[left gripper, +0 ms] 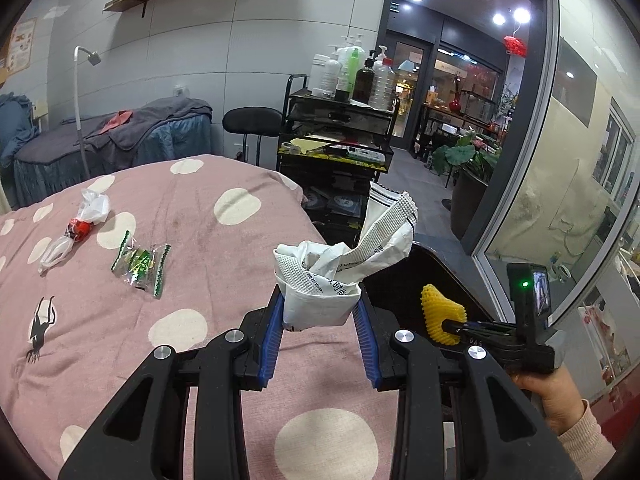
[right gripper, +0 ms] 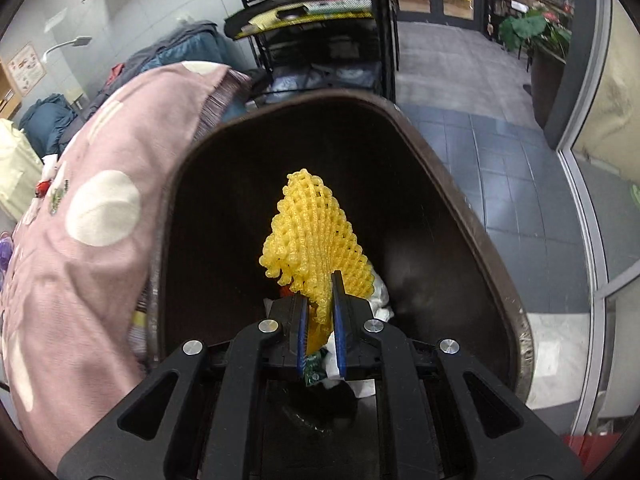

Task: Collect trash
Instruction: 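Carry the yellow net and white plastic bag toward the black bin, then open the right gripper over the bin while the left lowers the white bag into it, then move both tools back over the table toward the remaining trash, then grasp the green-striped wrapper with the right gripper while the left grasps the white bag with red band, then carry the wrapper and white bag over the black bin and open the right gripper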

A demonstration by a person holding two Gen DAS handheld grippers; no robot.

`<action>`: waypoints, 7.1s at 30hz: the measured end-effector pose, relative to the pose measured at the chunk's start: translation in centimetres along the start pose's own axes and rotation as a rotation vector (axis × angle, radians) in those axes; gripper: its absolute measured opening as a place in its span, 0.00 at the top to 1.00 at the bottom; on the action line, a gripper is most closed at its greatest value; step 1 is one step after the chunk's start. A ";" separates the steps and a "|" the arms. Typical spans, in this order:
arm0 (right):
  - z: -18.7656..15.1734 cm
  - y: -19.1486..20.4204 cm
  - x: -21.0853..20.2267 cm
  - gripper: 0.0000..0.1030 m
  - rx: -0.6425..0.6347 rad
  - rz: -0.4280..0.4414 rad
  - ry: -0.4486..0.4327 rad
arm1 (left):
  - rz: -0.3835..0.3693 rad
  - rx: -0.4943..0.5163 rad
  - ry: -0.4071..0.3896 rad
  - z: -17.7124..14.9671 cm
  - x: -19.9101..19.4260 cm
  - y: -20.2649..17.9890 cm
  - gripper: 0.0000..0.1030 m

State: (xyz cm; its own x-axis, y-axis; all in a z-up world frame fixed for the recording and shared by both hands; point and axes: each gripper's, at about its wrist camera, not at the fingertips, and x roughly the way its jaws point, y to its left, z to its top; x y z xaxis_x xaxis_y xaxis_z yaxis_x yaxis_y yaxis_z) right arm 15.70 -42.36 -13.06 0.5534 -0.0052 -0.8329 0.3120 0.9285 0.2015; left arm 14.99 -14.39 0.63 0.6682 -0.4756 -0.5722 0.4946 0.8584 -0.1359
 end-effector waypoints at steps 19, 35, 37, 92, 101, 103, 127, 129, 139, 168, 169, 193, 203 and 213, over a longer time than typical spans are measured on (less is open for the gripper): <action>-0.3 0.1 -1.7 0.30 0.041 -0.012 -0.117 | -0.106 0.064 0.051 0.6 2.3 -4.4 0.68; 0.6 -2.6 -8.5 0.27 0.092 -0.089 -0.345 | -0.218 0.100 0.172 0.2 6.3 -8.7 0.68; 0.7 -3.3 -8.9 0.27 0.110 -0.100 -0.351 | -0.229 0.101 0.187 0.1 6.8 -9.1 0.68; 2.1 -1.0 -9.1 0.18 0.065 -0.042 -0.335 | -0.184 0.173 0.039 -1.3 2.2 -9.0 0.06; 3.1 6.5 -8.2 0.18 -0.081 0.092 -0.301 | -0.016 0.097 -0.006 -0.9 0.2 -1.6 0.06; 3.2 8.3 -8.0 0.18 -0.113 0.127 -0.290 | 0.020 0.070 -0.008 -0.9 -0.3 0.5 0.06; 4.9 35.2 -1.3 0.18 -0.652 0.394 0.024 | 0.498 -0.142 0.110 -1.9 -3.5 25.3 0.06; 5.2 37.2 0.4 0.18 -0.694 0.366 0.072 | 0.502 -0.146 0.131 -1.7 -2.7 26.5 0.06; 7.2 43.4 7.9 0.20 -0.840 0.225 0.156 | 0.522 -0.020 0.170 1.8 1.8 28.1 0.06; 8.4 34.6 0.3 0.82 -0.647 0.383 0.002 | 0.407 -0.153 0.131 4.1 4.4 24.5 0.77; 8.3 34.3 -0.1 0.82 -0.642 0.386 -0.008 | 0.406 -0.148 0.116 3.9 3.6 23.8 0.77; 2.5 17.2 -9.6 0.82 -0.343 0.370 -0.193 | 0.192 -0.067 -0.045 0.1 -4.1 8.8 0.77; 1.2 9.0 -7.7 0.82 -0.176 0.204 -0.157 | 0.073 -0.053 -0.036 0.2 -2.0 4.5 0.77; -0.3 3.9 -2.5 0.41 -0.032 0.112 -0.090 | 0.005 -0.031 -0.008 0.4 -0.4 1.3 0.77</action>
State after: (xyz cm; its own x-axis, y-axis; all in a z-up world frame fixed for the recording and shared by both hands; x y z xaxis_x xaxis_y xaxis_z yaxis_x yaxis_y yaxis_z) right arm 15.34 -38.58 -10.33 0.6507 0.0672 -0.7563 0.2204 0.9365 0.2728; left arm 15.58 -13.18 0.96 0.6756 -0.4724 -0.5661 0.4733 0.8666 -0.1582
